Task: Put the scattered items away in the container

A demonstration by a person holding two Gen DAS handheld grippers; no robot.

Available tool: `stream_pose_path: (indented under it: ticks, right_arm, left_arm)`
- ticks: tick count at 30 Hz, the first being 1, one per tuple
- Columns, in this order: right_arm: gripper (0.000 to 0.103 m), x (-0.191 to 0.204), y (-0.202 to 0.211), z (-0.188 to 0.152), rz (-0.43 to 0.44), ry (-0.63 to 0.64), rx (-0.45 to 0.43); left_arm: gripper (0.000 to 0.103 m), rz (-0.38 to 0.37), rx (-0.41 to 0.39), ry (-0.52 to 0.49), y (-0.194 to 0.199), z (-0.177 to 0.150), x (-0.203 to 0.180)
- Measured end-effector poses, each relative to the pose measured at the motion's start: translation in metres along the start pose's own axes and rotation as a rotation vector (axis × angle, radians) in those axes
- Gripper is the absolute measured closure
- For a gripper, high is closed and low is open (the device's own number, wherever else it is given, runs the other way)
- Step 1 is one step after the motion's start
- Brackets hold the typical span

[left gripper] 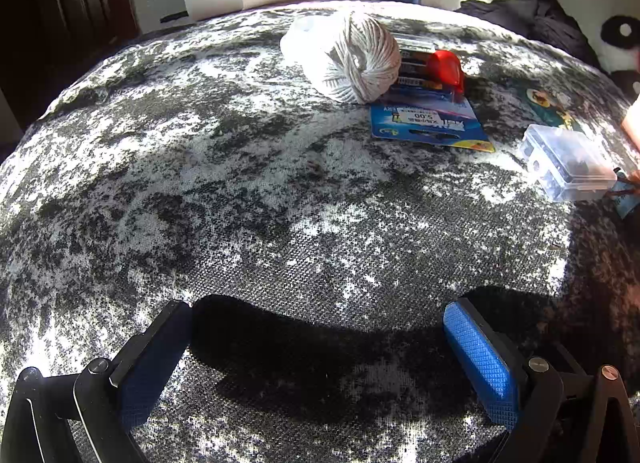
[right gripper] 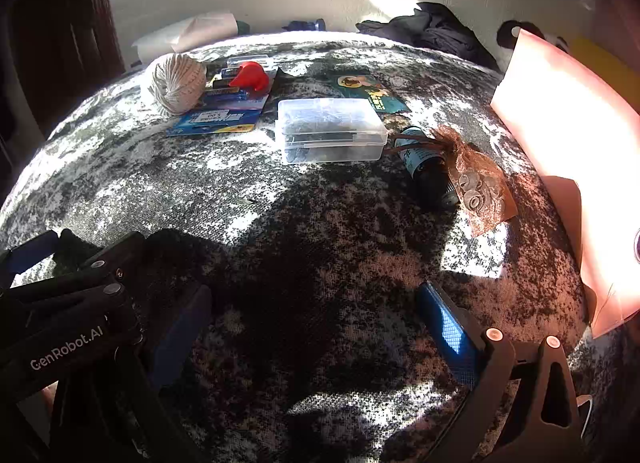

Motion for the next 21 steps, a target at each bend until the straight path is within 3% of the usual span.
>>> stream_pose_path:
  ticks: [8, 21]
  right_arm:
    - [0.000, -0.0003, 0.0003, 0.0002, 0.000, 0.000, 0.000]
    - [0.000, -0.0006, -0.0001, 0.0000, 0.007, 0.000, 0.002]
  left_arm:
    - [0.000, -0.038, 0.004, -0.011, -0.0009, 0.0002, 0.0060]
    - [0.000, -0.038, 0.019, -0.022, 0.0001, -0.0014, 0.0064]
Point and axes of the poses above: each gripper's, at about its wrist camera, not at the fingertips, and y roughly against the way its jaws point, x to its left, z to its top, the point moved 1 cm from there along -y, roughly the way its jaws point, and after that the axes turned 14 degrees about x, right-handed, at the moved point
